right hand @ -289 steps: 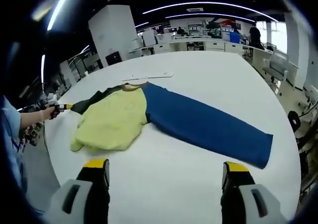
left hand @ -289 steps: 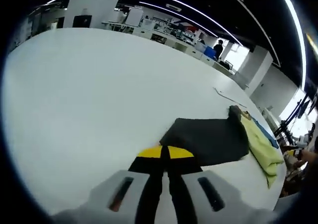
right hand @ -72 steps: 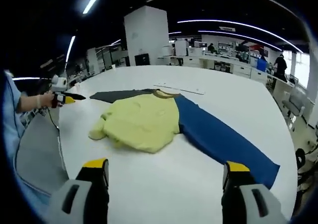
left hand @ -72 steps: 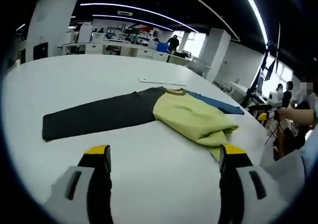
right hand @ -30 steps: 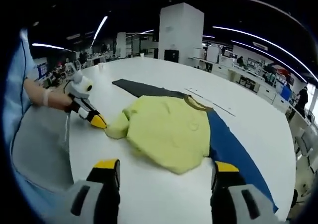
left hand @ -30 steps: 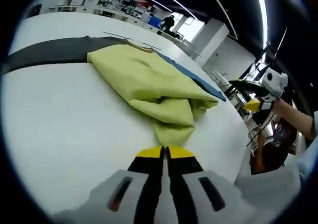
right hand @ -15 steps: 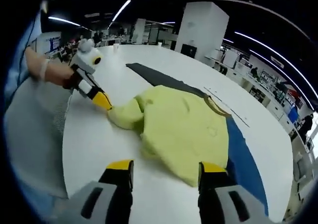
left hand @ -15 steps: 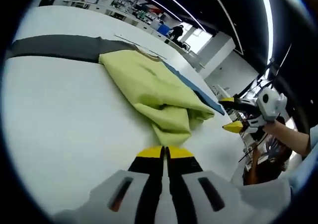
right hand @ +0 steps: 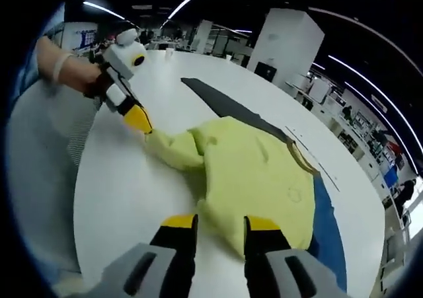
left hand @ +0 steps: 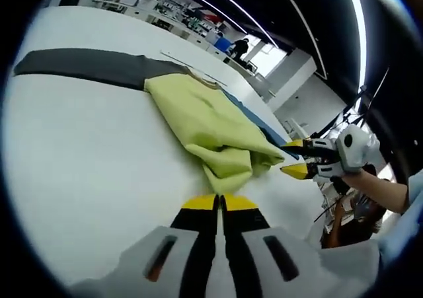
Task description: Fold the garment on the visible template until the final outline fits inside the template.
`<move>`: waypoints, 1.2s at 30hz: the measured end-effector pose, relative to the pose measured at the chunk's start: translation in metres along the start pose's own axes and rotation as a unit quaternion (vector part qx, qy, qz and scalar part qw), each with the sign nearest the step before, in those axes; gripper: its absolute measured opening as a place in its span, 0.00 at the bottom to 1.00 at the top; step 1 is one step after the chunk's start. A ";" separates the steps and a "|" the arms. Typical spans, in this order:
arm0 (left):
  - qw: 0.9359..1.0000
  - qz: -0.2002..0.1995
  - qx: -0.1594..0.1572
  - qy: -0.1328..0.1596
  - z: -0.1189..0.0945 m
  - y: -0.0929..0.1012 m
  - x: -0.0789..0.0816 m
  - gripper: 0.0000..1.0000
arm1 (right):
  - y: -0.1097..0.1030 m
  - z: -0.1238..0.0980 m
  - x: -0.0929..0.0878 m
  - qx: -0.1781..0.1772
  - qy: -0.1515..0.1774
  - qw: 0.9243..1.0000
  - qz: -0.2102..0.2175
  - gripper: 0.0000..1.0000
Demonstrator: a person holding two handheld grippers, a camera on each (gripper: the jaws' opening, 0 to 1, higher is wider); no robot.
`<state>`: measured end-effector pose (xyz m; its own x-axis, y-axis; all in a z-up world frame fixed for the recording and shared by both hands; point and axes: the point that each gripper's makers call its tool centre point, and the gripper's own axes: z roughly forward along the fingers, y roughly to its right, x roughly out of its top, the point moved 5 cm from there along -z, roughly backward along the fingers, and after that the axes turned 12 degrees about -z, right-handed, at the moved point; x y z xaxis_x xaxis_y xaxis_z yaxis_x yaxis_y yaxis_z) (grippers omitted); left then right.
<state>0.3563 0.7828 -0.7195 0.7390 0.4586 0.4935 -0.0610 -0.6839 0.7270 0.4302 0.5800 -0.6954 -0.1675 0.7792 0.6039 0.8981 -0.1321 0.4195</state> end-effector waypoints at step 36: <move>0.999 -0.019 -0.002 0.039 -0.012 -0.017 0.045 0.00 | 0.122 0.091 0.040 0.073 -0.048 0.996 0.013 0.00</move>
<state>0.3825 0.8216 -0.7046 0.6870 0.5266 0.5008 -0.0363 -0.6635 0.7473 0.5703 0.6514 -0.6816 -0.1103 0.8324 0.5431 0.9521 -0.0684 0.2982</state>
